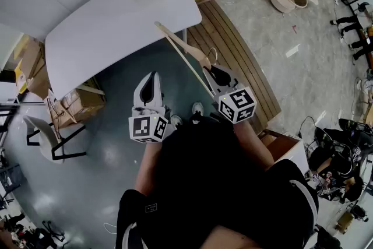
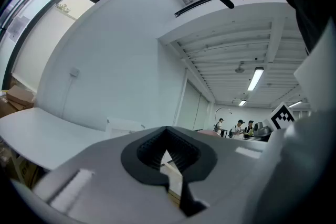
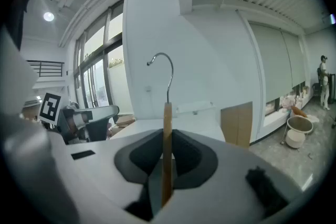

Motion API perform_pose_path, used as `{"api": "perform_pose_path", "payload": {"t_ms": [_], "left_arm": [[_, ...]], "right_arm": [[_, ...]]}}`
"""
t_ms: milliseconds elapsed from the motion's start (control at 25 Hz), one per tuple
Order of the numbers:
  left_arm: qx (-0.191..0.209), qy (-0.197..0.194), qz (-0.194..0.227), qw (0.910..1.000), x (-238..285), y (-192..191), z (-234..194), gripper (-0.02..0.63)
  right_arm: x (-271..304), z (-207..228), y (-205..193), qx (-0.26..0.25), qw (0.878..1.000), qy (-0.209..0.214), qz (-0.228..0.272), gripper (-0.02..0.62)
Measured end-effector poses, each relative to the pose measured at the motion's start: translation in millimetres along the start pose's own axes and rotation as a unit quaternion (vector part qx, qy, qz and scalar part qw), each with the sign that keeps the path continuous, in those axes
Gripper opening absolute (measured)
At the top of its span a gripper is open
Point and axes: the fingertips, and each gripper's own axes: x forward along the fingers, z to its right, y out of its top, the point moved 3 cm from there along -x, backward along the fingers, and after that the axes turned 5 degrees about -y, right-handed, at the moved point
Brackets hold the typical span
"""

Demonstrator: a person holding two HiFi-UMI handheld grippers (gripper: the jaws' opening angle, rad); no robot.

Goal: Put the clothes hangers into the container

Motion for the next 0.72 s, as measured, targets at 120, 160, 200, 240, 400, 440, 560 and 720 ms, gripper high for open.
{"api": "perform_pose_path", "payload": {"t_ms": [120, 160, 200, 240, 400, 440, 560, 720], "left_arm": [[-0.003, -0.002, -0.001, 1.0000, 2.3, -1.3, 0.8, 0.006], [-0.003, -0.002, -0.002, 1.0000, 3.0, -1.8, 0.8, 0.006], [-0.004, -0.002, -0.002, 1.0000, 3.5, -2.2, 0.7, 0.006], [-0.004, -0.001, -0.002, 1.0000, 4.1, -2.4, 1.0, 0.006], [-0.001, -0.001, -0.005, 1.0000, 6.2, -1.4, 3.7, 0.006], [0.000, -0.001, -0.005, 1.0000, 6.6, -1.6, 4.0, 0.006], [0.000, 0.001, -0.006, 1.0000, 8.5, -2.6, 5.2, 0.006], [0.002, 0.005, -0.007, 1.0000, 11.2, -4.1, 7.9, 0.006]], "right_arm": [[1.0, 2.1, 0.7, 0.000, 1.000, 0.000, 0.001, 0.061], [1.4, 2.8, 0.5, 0.000, 1.000, 0.000, 0.001, 0.061], [1.7, 3.3, 0.3, 0.000, 1.000, 0.001, 0.001, 0.061], [1.6, 3.9, 0.2, 0.000, 1.000, 0.002, 0.001, 0.061], [1.0, 5.9, 1.3, 0.000, 1.000, 0.004, -0.001, 0.061], [1.0, 6.2, 1.4, 0.002, 1.000, 0.006, -0.001, 0.061], [1.1, 7.3, 2.8, 0.011, 1.000, 0.014, 0.002, 0.061], [1.8, 11.1, 2.3, 0.017, 1.000, 0.022, 0.003, 0.061]]}}
